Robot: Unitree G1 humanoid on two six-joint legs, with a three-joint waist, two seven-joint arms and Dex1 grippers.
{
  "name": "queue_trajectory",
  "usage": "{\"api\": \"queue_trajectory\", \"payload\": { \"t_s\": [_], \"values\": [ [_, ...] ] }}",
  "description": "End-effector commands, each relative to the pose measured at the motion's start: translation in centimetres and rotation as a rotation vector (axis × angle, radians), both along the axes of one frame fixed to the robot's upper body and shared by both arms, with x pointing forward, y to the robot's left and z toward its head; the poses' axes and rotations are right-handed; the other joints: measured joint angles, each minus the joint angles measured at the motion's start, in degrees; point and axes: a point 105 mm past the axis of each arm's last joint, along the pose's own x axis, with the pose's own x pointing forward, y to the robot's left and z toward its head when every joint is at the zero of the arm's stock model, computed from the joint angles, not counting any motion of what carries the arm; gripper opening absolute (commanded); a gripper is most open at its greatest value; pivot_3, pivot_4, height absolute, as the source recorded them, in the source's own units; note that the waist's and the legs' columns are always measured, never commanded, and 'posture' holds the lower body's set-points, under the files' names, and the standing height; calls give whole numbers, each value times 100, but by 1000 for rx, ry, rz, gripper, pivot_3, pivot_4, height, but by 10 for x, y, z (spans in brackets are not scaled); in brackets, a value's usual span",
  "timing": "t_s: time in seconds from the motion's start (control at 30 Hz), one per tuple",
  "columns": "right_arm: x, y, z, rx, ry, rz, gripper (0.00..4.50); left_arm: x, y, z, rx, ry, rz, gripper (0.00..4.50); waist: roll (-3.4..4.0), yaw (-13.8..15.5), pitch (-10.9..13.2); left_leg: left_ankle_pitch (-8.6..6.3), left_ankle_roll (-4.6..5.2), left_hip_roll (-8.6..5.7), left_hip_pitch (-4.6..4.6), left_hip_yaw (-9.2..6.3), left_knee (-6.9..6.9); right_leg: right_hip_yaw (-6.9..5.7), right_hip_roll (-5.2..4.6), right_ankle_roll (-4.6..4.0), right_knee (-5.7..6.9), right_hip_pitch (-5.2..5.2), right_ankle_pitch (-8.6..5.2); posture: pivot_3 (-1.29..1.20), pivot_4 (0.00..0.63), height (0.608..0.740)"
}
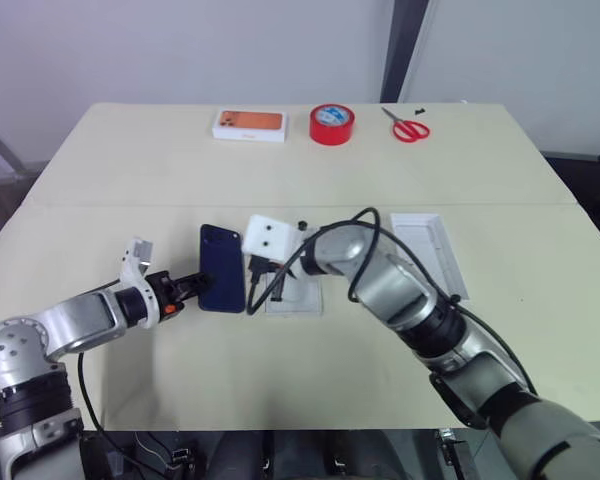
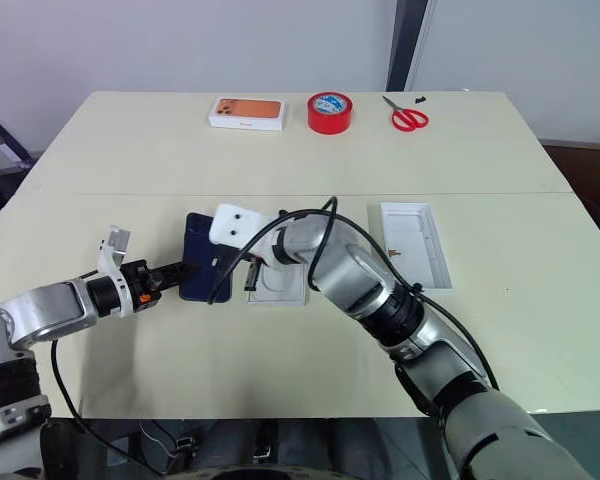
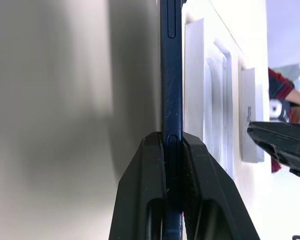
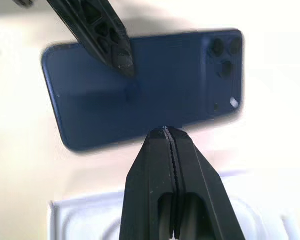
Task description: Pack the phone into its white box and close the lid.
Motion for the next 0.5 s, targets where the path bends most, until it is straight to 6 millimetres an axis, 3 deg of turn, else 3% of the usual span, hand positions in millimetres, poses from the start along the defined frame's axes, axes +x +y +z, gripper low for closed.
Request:
{"api": "queue_trajectory", "payload": {
  "t_s": [0.03, 0.17, 0.3, 0.4, 0.5],
  "values": [
    [-6, -13, 22, 63, -42, 31, 0, 1, -7, 25, -95, -92, 12, 59, -2, 5, 1, 0, 0, 0, 0, 0, 0, 0, -1, 0, 0, 0, 0, 0, 150, 725],
    [-13, -43, 31, 118, -23, 46, 0, -3, -30, 35, -140, -126, -29, 59, -5, 42, 3, -1, 1, 0, -5, 0, 0, 0, -2, 0, -12, 4, 0, 0, 150, 725],
    [-15, -70, 28, 127, -2, 38, 0, -5, -62, 38, -194, -145, -74, 59, -5, 36, 3, -3, 6, 0, -4, 0, -1, 0, -2, 0, -28, 13, 0, 0, 150, 725],
    [-13, -86, 19, 103, 8, -1, 0, -5, -89, 27, -194, -83, -116, 59, -5, 31, 3, -2, 7, 0, -4, 1, -1, 0, -2, 0, -31, 16, 0, 0, 150, 725],
    [-12, -90, 18, 101, 7, -20, 0, -2, -100, 19, -183, -34, -125, 59, -4, 5, 4, -2, 9, 1, -4, 2, -1, 0, 3, 0, -31, 15, 0, 0, 150, 725]
  ]
}}
